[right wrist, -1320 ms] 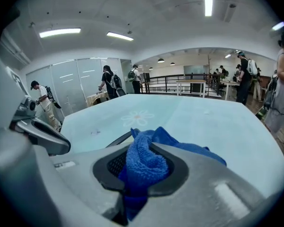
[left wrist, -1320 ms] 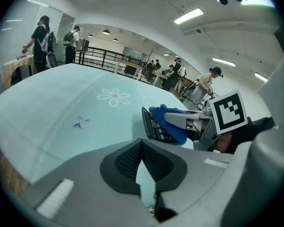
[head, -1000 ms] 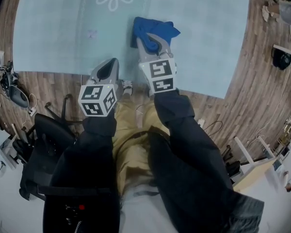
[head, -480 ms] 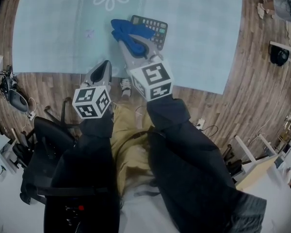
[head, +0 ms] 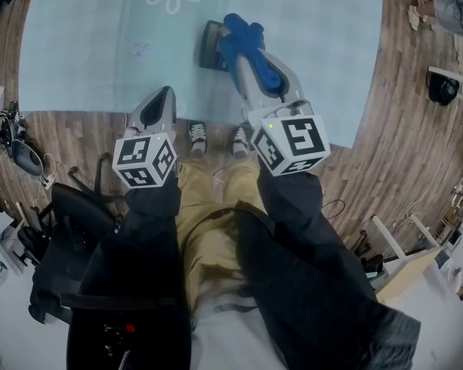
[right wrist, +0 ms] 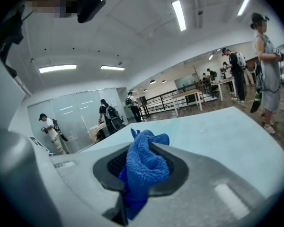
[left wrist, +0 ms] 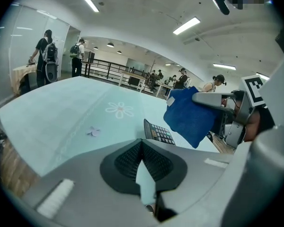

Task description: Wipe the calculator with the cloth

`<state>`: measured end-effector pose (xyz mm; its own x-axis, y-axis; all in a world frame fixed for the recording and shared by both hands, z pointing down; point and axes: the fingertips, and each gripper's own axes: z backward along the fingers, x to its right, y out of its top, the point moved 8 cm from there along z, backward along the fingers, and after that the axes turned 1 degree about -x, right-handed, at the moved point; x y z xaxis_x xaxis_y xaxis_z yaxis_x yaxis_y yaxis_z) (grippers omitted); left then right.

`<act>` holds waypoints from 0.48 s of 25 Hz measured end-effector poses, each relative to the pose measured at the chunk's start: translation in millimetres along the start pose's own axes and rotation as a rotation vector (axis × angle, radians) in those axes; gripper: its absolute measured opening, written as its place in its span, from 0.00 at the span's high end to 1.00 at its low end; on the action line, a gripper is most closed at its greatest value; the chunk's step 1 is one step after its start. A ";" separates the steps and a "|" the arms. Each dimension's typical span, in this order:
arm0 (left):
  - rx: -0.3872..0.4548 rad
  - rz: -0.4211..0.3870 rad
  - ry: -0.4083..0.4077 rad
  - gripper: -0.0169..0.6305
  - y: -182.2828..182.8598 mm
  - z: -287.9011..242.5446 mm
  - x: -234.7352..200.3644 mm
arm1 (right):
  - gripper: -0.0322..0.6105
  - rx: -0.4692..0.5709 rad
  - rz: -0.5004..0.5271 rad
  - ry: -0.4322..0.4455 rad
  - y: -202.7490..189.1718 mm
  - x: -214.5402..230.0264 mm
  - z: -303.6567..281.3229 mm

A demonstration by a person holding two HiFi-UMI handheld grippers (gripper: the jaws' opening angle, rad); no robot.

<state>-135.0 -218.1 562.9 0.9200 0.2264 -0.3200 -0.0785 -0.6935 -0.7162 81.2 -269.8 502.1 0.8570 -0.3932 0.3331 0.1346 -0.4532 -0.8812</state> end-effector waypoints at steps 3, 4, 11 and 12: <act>-0.014 0.000 -0.009 0.97 -1.8 -5.9 4.9 | 0.86 0.003 0.048 -0.093 8.9 33.0 7.5; -0.019 0.001 -0.011 0.97 -2.6 -7.5 6.1 | 0.86 -0.001 0.069 -0.120 10.7 44.0 7.8; -0.041 0.013 -0.010 0.97 -5.5 -16.9 2.4 | 0.86 -0.126 0.228 -0.234 -14.6 93.6 -27.2; -0.043 0.017 -0.007 0.97 -5.8 -17.4 0.7 | 0.86 -0.153 0.235 -0.236 -23.3 94.9 -35.6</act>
<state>-127.1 -225.9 577.6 0.9158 0.2195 -0.3363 -0.0769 -0.7262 -0.6832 141.7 -325.0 566.2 0.9494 -0.3132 0.0252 -0.1400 -0.4936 -0.8583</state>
